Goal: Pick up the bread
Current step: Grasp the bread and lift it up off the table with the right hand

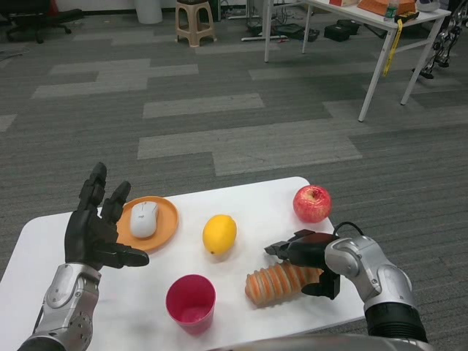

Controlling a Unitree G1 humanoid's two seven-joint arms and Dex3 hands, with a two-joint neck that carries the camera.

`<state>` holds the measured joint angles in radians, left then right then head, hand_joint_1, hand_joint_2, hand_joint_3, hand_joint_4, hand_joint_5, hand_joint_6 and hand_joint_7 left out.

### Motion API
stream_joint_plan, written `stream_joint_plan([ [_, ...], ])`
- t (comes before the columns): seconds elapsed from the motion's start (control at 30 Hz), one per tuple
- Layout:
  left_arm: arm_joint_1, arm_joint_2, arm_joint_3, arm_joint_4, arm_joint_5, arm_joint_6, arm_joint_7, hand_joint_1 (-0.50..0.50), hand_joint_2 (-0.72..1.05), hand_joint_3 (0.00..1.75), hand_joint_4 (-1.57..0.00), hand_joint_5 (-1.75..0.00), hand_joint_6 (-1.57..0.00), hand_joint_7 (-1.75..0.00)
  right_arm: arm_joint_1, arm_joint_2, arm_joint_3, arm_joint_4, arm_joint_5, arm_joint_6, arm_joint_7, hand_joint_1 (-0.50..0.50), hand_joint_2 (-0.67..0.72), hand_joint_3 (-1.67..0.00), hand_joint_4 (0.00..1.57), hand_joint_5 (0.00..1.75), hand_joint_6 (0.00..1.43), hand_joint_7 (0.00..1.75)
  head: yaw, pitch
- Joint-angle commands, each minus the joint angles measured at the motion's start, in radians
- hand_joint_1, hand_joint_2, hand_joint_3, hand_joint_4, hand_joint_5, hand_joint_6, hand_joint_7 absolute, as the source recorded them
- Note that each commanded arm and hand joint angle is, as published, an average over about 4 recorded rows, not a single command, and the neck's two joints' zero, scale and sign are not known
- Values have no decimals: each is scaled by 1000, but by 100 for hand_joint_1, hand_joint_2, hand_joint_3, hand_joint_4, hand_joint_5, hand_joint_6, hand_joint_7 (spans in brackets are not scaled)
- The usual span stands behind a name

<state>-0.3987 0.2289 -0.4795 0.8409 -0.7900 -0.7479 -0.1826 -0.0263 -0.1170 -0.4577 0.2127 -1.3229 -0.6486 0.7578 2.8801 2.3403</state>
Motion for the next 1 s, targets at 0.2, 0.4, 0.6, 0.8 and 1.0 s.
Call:
stream_joint_plan([
  [0.2,-3,1,1,2,0,-2,-3,50,-28,9,0,-41,0,0,41,-16,60,88,-109,15,26,-42,-29,-127,1,48,0,0,-10,-1],
  [0.4,-3,0,2,1,0,-2,-3,50,-28,9,0,-41,0,0,39,-26,110,152,-146,22,-28,-42,-29,-127,0,48,0,0,0,-1],
  [0.6,0,0,8,1,0,-2,-3,50,-28,9,0,-41,0,0,41,-30,146,190,-159,30,-95,-42,-29,-127,0,68,0,0,-5,-4],
  [0.8,0,0,6,4,-2,-2,-3,50,-28,9,0,-41,0,0,42,-29,148,218,-177,50,-128,-42,-29,-131,0,87,0,7,-12,-7],
  [1.0,-2,1,6,4,-3,-2,-3,50,-28,9,0,-41,0,0,40,-28,153,269,-177,91,-153,-42,-29,-143,0,107,0,47,-9,-13],
])
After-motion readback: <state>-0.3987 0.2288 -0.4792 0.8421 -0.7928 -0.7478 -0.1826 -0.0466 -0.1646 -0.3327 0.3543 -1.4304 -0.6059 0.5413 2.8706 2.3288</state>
